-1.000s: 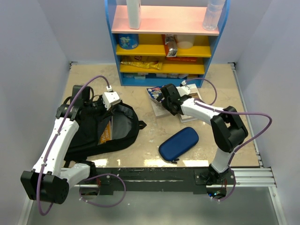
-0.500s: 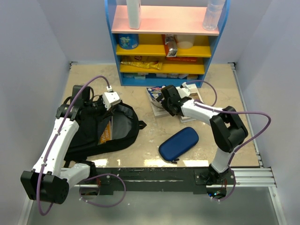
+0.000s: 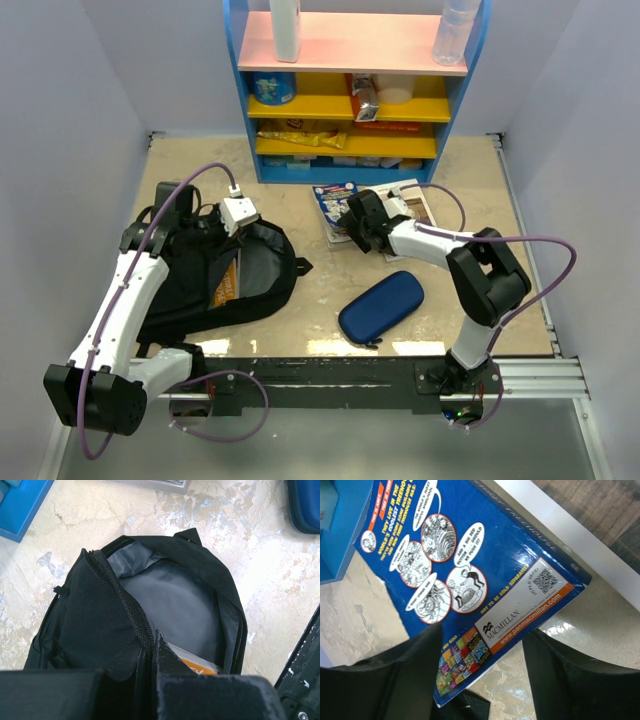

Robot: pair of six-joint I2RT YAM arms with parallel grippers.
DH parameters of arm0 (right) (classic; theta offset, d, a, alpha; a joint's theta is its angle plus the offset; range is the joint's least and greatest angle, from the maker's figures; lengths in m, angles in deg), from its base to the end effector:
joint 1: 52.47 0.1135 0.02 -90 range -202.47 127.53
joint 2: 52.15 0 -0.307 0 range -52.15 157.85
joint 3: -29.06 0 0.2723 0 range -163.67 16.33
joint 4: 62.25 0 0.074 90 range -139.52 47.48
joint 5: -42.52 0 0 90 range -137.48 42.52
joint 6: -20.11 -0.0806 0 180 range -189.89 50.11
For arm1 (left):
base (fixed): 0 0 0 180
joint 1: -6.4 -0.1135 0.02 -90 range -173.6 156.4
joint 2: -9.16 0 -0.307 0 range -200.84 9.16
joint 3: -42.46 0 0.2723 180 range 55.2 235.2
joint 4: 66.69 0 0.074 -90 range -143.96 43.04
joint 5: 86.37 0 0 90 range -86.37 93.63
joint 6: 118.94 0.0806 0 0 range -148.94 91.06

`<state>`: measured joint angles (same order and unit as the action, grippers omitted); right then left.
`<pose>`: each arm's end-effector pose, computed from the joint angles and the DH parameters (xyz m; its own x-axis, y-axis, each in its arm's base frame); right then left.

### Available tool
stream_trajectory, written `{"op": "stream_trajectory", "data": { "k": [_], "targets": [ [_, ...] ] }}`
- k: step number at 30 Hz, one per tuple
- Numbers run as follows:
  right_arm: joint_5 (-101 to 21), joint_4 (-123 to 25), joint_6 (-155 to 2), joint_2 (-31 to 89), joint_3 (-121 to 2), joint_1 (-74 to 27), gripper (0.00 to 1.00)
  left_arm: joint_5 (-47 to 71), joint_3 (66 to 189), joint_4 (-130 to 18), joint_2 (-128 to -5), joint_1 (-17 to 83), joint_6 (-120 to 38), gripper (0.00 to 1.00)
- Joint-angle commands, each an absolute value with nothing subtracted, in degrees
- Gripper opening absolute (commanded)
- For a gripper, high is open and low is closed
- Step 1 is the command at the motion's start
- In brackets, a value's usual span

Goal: Pack the student bag
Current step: Pick up the book from the center of the board.

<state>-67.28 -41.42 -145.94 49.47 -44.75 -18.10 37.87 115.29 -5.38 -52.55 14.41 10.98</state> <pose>0.3635 0.2155 0.1747 -0.4855 0.7742 -0.4060 0.5177 0.6289 0.5800 0.2231 -0.0772 0.3283 -0.2806 0.5752 -0.7684 0.8501 0.5206 0.0794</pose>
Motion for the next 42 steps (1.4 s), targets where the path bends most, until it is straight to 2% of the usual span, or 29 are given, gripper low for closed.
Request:
{"op": "stream_trajectory", "data": {
  "k": [1, 2, 6, 8, 9, 10, 13, 22, 31, 37, 42],
  "targets": [
    [-67.96, -49.26, -148.02, 49.80, -42.48, -19.33, 0.63, 40.63, 115.93, -6.23, -51.74, 15.02, 11.58, 0.00],
    [-68.05, -49.26, -147.85, 49.45, -42.30, -19.33, 0.58, 40.63, 115.93, -6.32, -51.83, 15.02, 11.49, 0.00],
    [-66.91, -51.01, -147.58, 48.75, -41.51, -19.94, 0.49, 40.81, 116.02, -6.49, -51.92, 15.02, 11.49, 0.00],
    [-66.56, -51.45, -147.06, 48.66, -41.24, -19.95, 0.39, 40.81, 116.10, -6.41, -51.92, 15.02, 11.49, 0.00],
    [-66.21, -51.80, -146.79, 48.22, -40.89, -20.03, 0.34, 40.81, 116.10, -6.32, -51.92, 15.02, 11.49, 0.00],
    [-66.03, -52.15, -146.44, 47.96, -40.63, -20.03, 0.22, 40.72, 116.02, -6.32, -51.92, 15.02, 11.58, 0.00],
    [-65.59, -53.21, -143.73, 46.56, -40.01, -19.95, 0.00, 40.72, 116.02, -6.23, -51.83, 15.02, 11.67, 0.00],
    [-64.36, -53.48, -133.19, 39.61, -39.92, -19.68, 0.00, 41.42, 115.75, -6.67, -52.09, 15.10, 11.14, 0.00],
    [-74.02, -43.73, -120.78, 30.03, -47.22, -19.95, 0.00, 41.69, 116.28, -6.93, -52.53, 15.10, 10.70, 0.00],
    [-78.33, -39.59, -121.39, 24.33, -43.80, -23.19, 0.00, 42.04, 116.02, -7.02, -52.62, 15.10, 10.61, 0.00],
    [-76.67, -38.45, -122.00, 21.24, -39.50, -30.13, 0.00, 42.22, 116.28, -6.93, -52.62, 15.10, 10.61, 0.00]
  ]
}}
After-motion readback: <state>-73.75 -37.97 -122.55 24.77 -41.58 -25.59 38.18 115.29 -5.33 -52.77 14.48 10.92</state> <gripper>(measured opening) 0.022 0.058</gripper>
